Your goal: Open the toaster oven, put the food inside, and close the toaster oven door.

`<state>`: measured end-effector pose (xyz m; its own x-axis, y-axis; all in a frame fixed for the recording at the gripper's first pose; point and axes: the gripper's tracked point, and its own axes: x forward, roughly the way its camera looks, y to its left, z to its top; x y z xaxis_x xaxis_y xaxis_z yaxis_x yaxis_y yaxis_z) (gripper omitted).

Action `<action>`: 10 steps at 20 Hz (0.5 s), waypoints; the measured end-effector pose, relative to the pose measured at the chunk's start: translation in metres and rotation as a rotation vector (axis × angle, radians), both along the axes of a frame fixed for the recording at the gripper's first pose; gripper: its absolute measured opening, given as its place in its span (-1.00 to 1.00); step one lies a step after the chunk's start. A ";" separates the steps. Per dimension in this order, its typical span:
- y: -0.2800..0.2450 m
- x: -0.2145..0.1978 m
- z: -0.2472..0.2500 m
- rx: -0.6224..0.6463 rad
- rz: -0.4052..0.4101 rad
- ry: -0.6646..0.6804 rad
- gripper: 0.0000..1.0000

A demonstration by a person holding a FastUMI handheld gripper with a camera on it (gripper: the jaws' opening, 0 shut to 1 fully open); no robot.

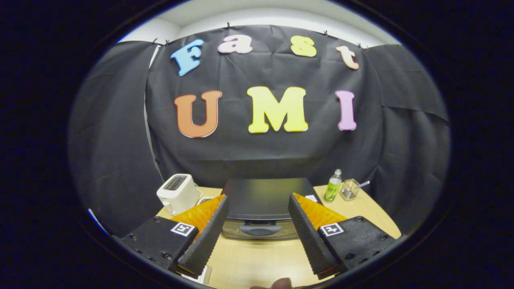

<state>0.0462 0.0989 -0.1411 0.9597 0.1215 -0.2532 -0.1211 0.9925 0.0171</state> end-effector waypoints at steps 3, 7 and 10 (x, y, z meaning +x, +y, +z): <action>-0.021 -0.028 0.034 0.010 -0.050 -0.069 0.97; -0.038 -0.064 0.062 0.018 -0.083 -0.125 0.98; -0.047 -0.087 0.082 0.012 -0.090 -0.169 0.98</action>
